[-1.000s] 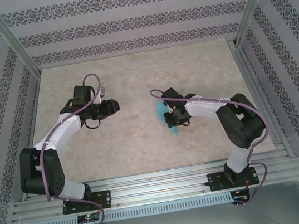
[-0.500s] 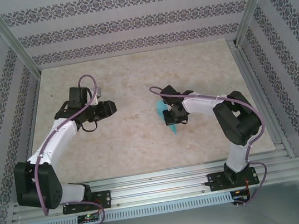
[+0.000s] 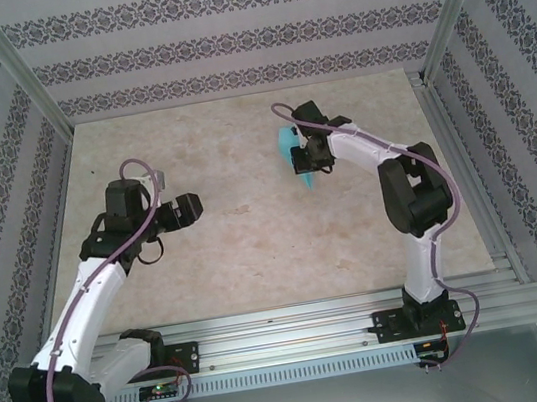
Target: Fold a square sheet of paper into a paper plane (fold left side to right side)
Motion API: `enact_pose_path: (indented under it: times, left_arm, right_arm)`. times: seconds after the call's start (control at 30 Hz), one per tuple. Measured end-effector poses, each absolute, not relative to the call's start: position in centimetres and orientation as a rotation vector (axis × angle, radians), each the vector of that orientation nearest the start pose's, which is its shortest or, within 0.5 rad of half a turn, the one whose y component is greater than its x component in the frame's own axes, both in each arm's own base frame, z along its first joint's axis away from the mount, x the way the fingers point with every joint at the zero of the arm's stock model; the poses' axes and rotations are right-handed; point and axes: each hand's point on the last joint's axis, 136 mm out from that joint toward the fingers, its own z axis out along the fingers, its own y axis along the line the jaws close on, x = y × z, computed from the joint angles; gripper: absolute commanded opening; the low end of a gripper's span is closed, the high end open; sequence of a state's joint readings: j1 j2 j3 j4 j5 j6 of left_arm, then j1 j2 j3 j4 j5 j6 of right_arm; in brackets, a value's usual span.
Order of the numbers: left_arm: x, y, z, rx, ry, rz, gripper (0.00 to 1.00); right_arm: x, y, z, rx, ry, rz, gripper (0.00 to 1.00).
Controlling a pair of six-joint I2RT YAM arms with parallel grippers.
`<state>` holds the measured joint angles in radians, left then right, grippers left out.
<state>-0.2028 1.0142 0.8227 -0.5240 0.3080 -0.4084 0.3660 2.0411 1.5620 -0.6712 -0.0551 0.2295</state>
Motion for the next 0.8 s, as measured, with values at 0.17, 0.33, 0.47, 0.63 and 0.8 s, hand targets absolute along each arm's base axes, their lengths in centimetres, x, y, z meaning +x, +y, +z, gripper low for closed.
enact_pose_path:
  times: [0.17,0.33,0.47,0.63,0.8]
  left_arm:
    - [28.9,-10.6,19.4,-0.092,2.32,-0.625,0.97]
    - [28.6,-10.2,19.9,-0.096,2.3,-0.601,1.0]
    - [28.5,-9.9,20.3,-0.1,2.283,-0.586,1.0]
    - [28.5,-9.5,20.5,-0.109,2.272,-0.559,1.0]
    - [28.6,-9.2,20.5,-0.117,2.271,-0.544,1.0]
  right_arm:
    - [48.4,17.7,4.6,-0.215,2.759,0.219,0.06]
    - [49.2,17.3,2.6,-0.237,2.808,0.2,0.08]
    - [49.1,17.4,1.7,-0.246,2.833,0.198,0.11]
    - [49.1,17.6,1.6,-0.25,2.839,0.209,0.17]
    - [49.1,17.7,1.7,-0.252,2.838,0.218,0.22]
